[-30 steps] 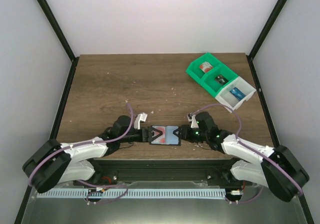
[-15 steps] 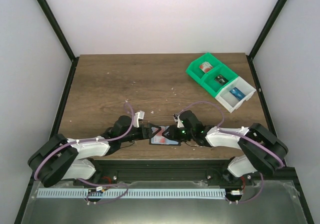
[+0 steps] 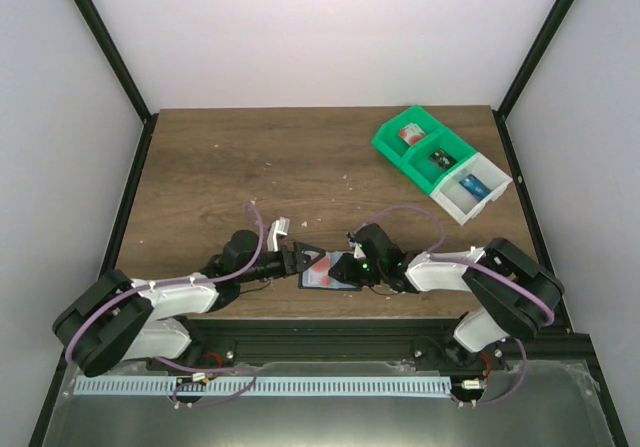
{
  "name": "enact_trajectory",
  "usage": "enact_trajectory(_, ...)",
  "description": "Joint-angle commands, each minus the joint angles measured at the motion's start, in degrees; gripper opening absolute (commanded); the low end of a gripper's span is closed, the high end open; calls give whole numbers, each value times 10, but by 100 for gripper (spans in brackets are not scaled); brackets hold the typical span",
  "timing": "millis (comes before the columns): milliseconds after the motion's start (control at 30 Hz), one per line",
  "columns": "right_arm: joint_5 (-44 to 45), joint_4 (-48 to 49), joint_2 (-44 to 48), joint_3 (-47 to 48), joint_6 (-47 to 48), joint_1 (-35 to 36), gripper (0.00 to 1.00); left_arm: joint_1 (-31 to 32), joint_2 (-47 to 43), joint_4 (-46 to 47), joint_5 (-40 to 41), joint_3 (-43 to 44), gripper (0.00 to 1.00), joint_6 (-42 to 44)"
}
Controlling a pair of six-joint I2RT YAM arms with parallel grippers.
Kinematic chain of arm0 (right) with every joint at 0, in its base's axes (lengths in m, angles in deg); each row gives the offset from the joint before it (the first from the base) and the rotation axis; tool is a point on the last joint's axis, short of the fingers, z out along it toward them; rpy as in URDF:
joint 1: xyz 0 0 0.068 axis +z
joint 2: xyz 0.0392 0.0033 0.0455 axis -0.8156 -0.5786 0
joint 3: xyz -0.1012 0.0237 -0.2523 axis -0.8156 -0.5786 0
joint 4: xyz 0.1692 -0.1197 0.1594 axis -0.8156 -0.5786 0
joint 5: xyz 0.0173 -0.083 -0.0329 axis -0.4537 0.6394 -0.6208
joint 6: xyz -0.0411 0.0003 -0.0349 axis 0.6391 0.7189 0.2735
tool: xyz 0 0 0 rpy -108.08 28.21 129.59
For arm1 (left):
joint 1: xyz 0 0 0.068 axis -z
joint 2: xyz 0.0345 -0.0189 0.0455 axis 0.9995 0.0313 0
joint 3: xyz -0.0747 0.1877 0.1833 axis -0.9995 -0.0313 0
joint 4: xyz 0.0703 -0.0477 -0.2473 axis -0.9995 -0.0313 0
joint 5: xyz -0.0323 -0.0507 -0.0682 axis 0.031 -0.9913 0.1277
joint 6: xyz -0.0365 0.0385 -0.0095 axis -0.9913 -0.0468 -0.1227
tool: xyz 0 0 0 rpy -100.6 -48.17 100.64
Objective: Take the credit cards out of the card holder
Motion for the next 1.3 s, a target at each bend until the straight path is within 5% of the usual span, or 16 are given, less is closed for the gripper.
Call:
enact_trajectory(0,23,-1,-6,-8,-4,5,16,1,12,55,-30,9,91,-31)
enact_trajectory(367,34,-8,-2,-11,-12,12,16,0,138,91,-31,38,90,-26)
enact_trajectory(733,35,-3,2,-17,-10,14,16,-3,85,-43,47,43,92,48)
enact_trajectory(1267,37,-10,3,-16,-7,14,16,-3,115,-69,46,58,92,64)
